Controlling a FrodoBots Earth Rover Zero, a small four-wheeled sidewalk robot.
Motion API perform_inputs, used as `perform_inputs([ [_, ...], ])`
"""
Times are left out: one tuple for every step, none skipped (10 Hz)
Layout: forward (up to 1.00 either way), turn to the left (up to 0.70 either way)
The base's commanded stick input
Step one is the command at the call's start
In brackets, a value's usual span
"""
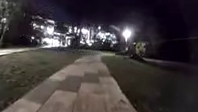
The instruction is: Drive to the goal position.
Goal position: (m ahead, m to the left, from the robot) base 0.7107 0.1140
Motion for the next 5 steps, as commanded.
perform_inputs([
  [0.30,0.00],
  [0.30,0.00],
  [0.30,0.00],
  [0.30,0.00],
  [0.30,0.00],
])
